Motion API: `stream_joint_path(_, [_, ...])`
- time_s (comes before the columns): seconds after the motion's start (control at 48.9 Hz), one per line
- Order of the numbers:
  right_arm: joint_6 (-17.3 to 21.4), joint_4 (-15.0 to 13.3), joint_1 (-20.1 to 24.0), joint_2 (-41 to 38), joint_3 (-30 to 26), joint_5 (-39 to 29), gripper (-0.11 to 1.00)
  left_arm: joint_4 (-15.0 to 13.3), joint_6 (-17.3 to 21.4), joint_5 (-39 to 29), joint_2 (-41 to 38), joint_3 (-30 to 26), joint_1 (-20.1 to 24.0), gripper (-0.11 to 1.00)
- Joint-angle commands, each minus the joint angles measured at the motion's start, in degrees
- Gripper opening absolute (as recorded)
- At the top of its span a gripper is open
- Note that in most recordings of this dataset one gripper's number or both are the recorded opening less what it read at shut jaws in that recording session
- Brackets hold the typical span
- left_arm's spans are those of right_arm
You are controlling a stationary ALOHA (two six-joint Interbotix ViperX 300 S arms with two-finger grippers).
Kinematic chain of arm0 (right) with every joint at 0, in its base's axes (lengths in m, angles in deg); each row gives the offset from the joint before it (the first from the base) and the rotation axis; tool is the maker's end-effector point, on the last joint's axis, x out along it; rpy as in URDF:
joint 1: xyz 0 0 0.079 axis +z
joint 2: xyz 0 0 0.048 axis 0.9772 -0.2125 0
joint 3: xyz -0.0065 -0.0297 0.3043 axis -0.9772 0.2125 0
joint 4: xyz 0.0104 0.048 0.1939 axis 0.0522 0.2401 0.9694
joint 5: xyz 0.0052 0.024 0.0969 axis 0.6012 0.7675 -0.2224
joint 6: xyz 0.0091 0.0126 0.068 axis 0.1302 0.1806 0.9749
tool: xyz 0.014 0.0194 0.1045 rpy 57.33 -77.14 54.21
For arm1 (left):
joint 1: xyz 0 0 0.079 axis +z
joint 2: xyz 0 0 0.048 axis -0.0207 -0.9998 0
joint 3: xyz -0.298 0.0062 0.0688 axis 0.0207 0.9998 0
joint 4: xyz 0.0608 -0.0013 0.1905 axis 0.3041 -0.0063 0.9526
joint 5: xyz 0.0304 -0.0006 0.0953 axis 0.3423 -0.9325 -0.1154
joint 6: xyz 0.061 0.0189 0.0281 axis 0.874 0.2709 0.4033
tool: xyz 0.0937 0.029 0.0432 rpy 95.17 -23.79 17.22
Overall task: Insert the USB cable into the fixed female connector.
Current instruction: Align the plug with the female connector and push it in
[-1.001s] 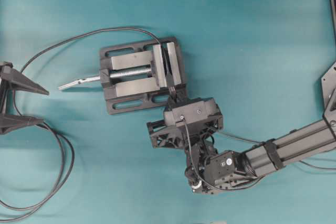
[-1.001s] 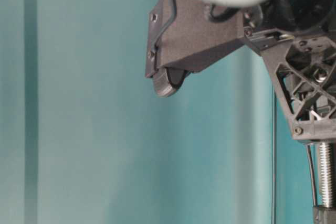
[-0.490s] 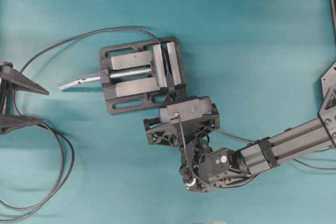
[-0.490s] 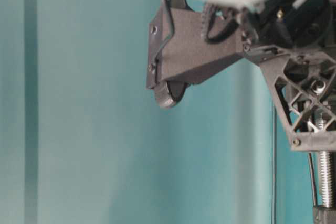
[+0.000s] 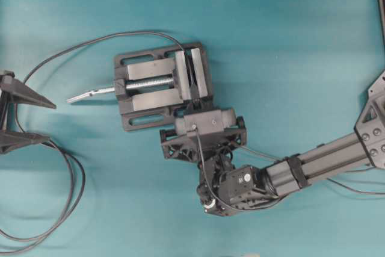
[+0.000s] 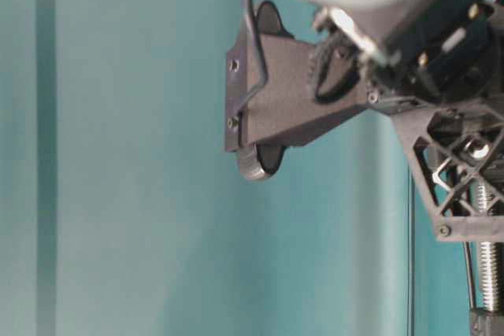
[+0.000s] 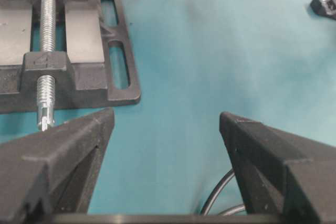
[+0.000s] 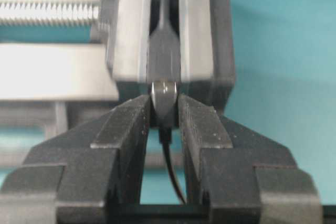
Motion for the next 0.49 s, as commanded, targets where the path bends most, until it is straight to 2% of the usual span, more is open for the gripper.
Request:
stream_joint_path(0.0, [-0.6, -1.6, -5.5, 0.9, -0.8, 1.0, 0.21, 0.2, -0.6, 0.4, -0.4, -0.8, 0.0, 0.95])
stream_joint_path(0.143, [-1.1, -2.5, -6.8, 0.9, -0.9, 1.0, 0.21, 0.2, -0.6, 0.5, -0.4, -0.7, 0.0, 0.95])
stream_joint_path(0.47, [-1.1, -2.6, -7.0, 0.9, -0.7, 0.8, 0.21, 0.3, -0.6, 0.4, -0.4, -0.7, 0.0, 0.95])
